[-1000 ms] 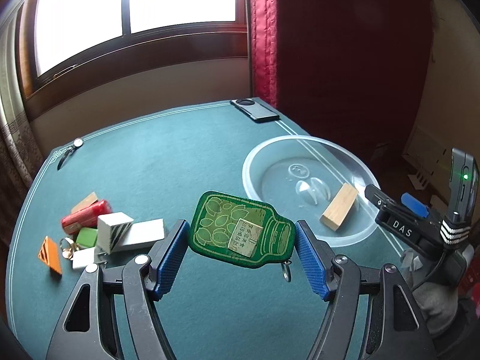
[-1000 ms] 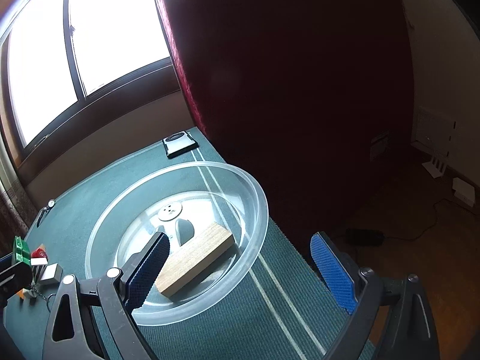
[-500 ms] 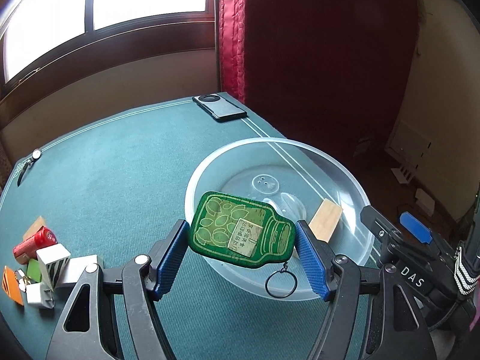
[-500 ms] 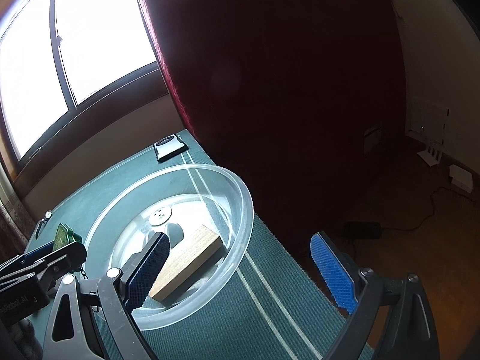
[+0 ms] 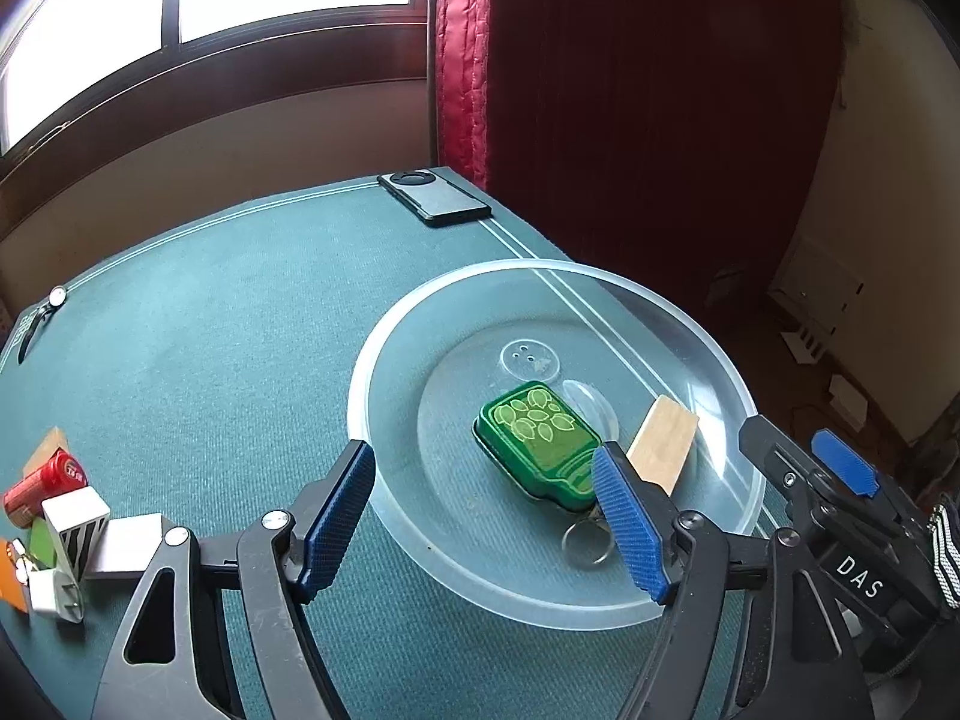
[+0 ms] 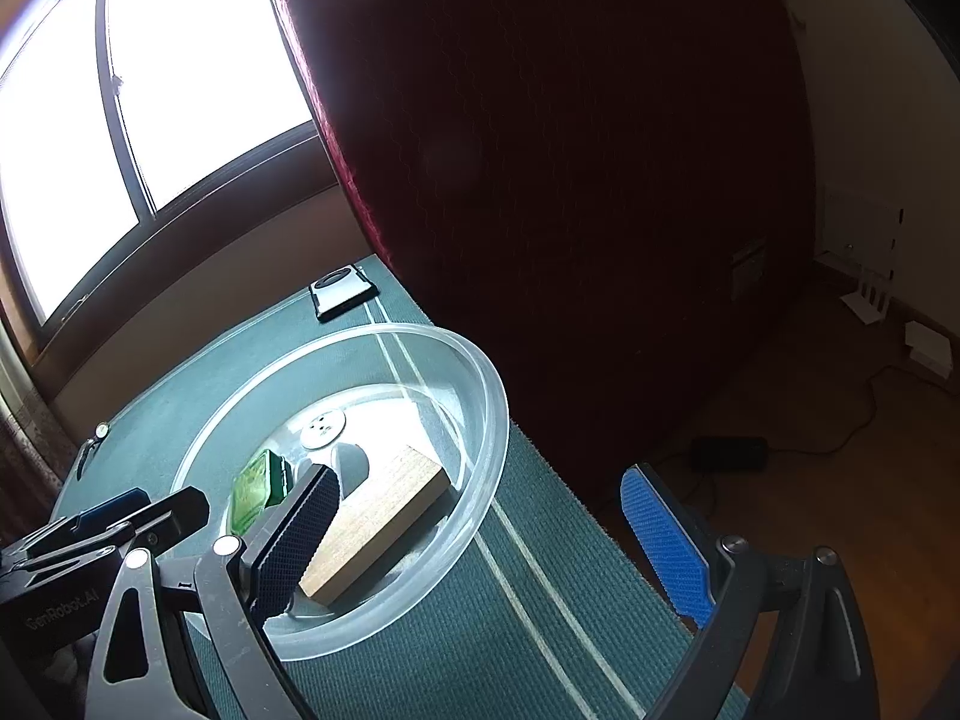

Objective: Organize rigid objects
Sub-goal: 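Lower the green keychain into the clear bowl and open the left gripper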

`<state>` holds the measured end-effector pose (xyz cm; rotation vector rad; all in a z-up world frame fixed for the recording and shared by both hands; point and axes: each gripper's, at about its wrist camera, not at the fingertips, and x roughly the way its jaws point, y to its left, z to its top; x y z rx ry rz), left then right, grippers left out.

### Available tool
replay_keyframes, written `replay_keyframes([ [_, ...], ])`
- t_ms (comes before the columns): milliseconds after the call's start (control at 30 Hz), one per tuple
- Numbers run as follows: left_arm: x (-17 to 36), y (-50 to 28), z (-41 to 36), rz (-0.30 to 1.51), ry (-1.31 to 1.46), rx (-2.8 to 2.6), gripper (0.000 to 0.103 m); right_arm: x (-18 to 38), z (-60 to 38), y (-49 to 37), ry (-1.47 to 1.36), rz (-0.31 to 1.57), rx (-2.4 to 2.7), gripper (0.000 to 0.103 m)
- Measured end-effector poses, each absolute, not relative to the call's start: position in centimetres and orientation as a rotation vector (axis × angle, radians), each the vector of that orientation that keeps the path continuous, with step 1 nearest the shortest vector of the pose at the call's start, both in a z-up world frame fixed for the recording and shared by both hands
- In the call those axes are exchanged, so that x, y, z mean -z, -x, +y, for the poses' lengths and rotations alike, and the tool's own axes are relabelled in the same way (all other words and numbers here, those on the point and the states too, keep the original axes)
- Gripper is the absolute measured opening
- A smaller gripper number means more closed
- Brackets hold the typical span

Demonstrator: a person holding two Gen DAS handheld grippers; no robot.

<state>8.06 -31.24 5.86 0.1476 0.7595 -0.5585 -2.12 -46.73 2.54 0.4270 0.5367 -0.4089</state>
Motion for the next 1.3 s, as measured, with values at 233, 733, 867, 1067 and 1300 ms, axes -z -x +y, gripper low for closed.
replay_keyframes([
  [233,-5.5,-8.1,-30.4,0.766,-0.152,0.526,0.076,-2.5,-46.9,2.1,-0.431,0.538,0.405,0.098],
  [733,-5.5,-7.4,-27.7,0.772,-0.132,0.477,0.076,-2.4,-47.1,2.0,-0.44,0.542,0.393,0.098],
  [867,-5.7,-7.2,-26.2,0.768,-0.121,0.453,0.076,-2.3,-47.1,1.9,-0.442,0.545,0.393,0.098],
  [1067,-5.7,-7.5,-23.0,0.776,-0.078,0.395,0.076,-2.2,-47.0,1.9,-0.441,0.553,0.407,0.098],
  [1300,-5.6,-7.8,-18.3,0.789,-0.021,0.306,0.076,-2.3,-46.5,1.7,-0.428,0.563,0.431,0.098],
])
